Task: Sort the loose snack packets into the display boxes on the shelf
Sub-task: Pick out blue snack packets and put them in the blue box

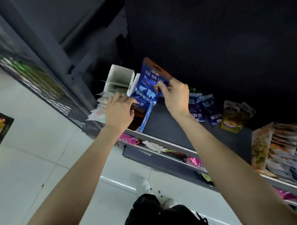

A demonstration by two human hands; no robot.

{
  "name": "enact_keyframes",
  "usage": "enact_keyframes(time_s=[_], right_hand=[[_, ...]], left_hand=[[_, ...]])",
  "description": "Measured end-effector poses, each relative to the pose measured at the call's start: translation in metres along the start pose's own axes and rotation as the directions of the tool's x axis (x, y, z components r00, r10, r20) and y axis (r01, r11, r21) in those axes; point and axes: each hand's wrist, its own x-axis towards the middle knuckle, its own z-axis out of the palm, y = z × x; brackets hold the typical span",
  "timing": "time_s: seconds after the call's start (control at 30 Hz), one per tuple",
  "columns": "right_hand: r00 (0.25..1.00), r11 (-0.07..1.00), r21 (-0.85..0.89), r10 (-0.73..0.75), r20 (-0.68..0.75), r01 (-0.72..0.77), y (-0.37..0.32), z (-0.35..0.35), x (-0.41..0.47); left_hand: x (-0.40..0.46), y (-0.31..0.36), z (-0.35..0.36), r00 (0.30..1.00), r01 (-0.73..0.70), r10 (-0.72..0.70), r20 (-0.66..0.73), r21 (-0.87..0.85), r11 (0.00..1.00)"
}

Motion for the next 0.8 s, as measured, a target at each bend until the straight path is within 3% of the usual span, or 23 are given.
enact_keyframes(time_s=[0.1,0.2,0.37,0.43,0.57,0.7,0.8], right_hand=[[0.973,0.957,-0.181,-0.213,0.083,0.225,0.001,0.033,0.009],[0.929,0.896,-0.272,-0.299,0.218,0.352,0.013,0.055,0.011],[0.860,0.836,-0.203,-0.491,0.140,0.510,-0.001,0.061,0.021],[0.871,0.838,-0.240,-0.460,0.175,0.490,0.000,0.066,0.025],[0.923,0.824,-0.438,-0.243,0.298,0.359,0.029,0.068,0.006],[0.883,0.729,-0.504,-0.333,0.331,0.464,0.033,0.063,-0.006],[0.825,0.598,-0.581,-0.291,0.483,0.552,0.024,0.071,-0.004]], left_hand=[[0.010,-0.009,0.003,0.995,-0.070,0.066,0.070,0.065,0.995],[0.012,-0.017,0.011,0.985,-0.122,0.111,0.134,0.083,0.989],[0.006,-0.026,0.025,0.982,-0.171,0.159,0.104,0.123,0.977],[0.006,-0.027,0.022,0.978,-0.199,0.188,0.092,0.137,0.970],[0.011,-0.031,0.025,0.974,-0.224,0.220,0.046,0.137,0.965],[0.011,-0.032,0.026,0.970,-0.238,0.243,-0.028,0.116,0.964],[0.014,-0.032,0.025,0.970,-0.222,0.228,-0.085,0.077,0.972]])
